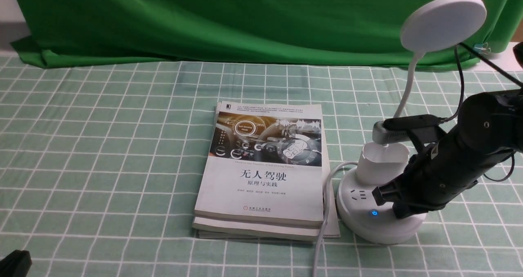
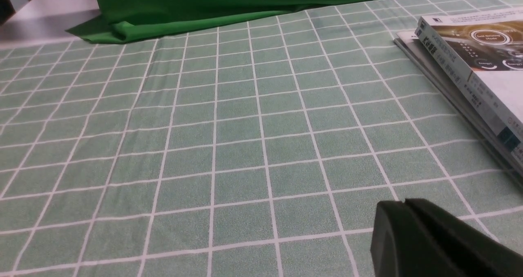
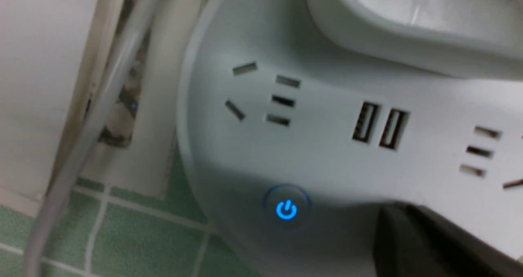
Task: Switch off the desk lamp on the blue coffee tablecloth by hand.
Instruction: 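Press the power button on the lamp base to turn the lamp off with the right gripper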
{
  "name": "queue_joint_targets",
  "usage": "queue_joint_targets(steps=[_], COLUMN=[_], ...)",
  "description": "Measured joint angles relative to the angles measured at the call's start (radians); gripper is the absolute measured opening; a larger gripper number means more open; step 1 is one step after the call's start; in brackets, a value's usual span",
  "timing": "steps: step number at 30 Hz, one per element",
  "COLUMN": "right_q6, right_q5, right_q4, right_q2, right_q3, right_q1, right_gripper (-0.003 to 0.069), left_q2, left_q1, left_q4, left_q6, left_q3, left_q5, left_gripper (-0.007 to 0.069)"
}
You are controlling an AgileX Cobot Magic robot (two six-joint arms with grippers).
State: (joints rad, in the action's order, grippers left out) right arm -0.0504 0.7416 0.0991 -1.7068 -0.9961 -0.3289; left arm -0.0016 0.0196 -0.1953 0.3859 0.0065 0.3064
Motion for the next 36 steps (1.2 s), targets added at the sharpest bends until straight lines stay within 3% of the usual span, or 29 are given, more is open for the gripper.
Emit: queue_joint_targets(steps=[9,24,36], right_q6=[0.0,0.0,0.001], right_q5=[0.004,0.011,0.011], right_q4=[-0.001,-0.023,-0.024], right_q2=[0.13,-0.004,0.093], right_q3=[0.007,0.0,0.006], right_q1=[0.0,0.0,0.0], right_gripper=[0.0033,0.0033,0.0035], left_q2=[0.0,0.0,0.0], left_q1=[0.0,0.0,0.0], left_q4=[0.0,0.0,0.0], left_q6=[0.0,0.0,0.0], left_q3=[0.0,0.0,0.0], left_q5=[0.0,0.0,0.0], left_gripper=[0.0,0.0,0.0])
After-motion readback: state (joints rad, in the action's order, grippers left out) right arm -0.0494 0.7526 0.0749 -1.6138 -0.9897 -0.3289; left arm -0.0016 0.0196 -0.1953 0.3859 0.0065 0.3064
